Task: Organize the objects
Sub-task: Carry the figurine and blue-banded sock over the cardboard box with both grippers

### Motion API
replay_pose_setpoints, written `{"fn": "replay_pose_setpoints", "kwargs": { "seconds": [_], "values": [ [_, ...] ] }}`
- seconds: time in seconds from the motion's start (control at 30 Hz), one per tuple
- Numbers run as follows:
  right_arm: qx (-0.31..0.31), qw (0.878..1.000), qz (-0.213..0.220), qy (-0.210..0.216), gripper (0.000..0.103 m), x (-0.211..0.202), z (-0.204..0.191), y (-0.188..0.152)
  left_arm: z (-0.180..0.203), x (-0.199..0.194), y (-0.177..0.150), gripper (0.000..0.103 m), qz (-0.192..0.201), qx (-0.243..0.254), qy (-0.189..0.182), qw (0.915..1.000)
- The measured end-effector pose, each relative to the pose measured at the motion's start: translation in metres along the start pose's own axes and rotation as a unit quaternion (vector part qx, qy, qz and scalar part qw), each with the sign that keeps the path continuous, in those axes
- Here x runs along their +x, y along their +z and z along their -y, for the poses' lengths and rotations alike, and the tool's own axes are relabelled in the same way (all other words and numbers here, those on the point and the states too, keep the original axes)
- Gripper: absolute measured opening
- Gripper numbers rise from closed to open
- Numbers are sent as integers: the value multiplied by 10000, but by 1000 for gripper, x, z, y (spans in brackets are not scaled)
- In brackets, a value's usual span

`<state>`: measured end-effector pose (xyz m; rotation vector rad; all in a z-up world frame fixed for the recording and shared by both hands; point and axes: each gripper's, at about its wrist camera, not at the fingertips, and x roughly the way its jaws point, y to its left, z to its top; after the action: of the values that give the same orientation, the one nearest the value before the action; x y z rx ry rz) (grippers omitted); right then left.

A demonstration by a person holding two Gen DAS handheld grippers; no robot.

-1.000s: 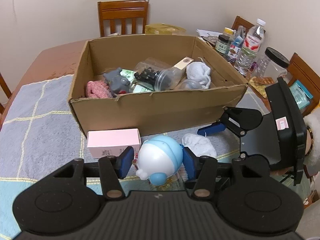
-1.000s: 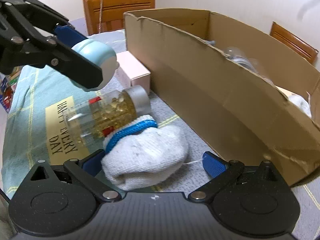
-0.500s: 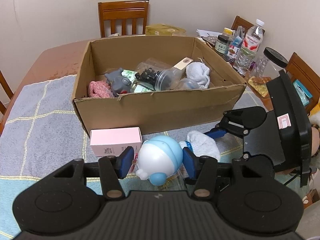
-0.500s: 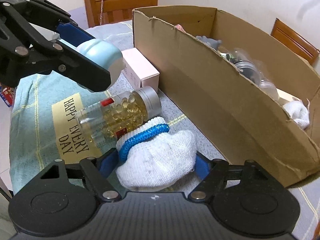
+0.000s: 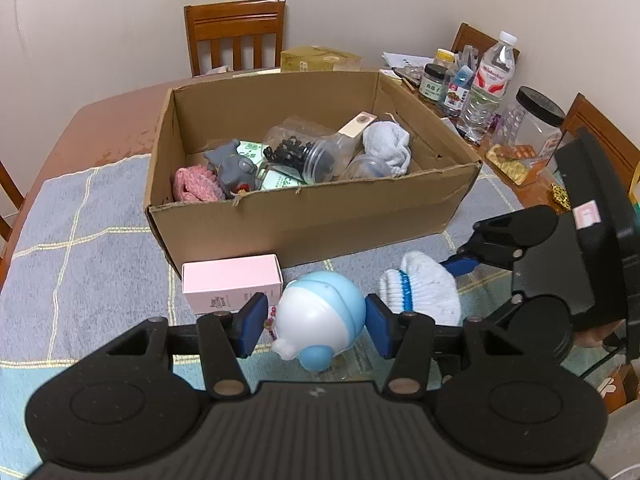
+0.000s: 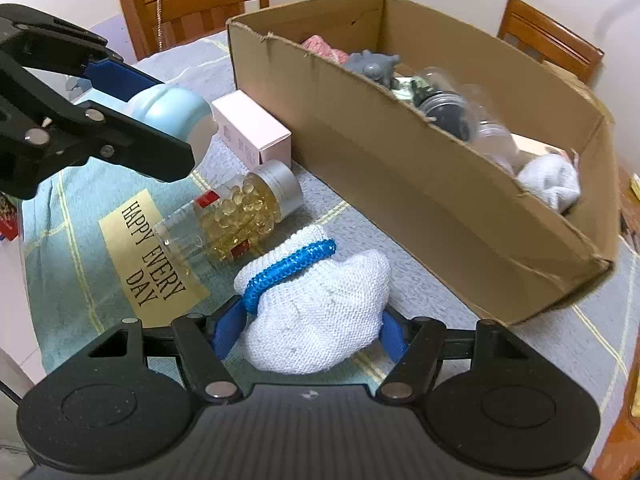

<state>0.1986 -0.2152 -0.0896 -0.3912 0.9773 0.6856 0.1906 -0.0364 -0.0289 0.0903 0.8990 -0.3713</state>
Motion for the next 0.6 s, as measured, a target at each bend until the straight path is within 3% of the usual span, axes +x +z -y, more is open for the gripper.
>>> {"fn": "replay_pose_setpoints", "kwargs": {
  "seconds": [0.37,0.6],
  "values": [
    [438,9989,-17,-157,73,-27,6,23,-3,-7,22,53,7,61,-47,10000],
    [508,9976,334,-326,73,-69,17,41,-8,-11,52,53,236,160,18,9996]
  ]
}}
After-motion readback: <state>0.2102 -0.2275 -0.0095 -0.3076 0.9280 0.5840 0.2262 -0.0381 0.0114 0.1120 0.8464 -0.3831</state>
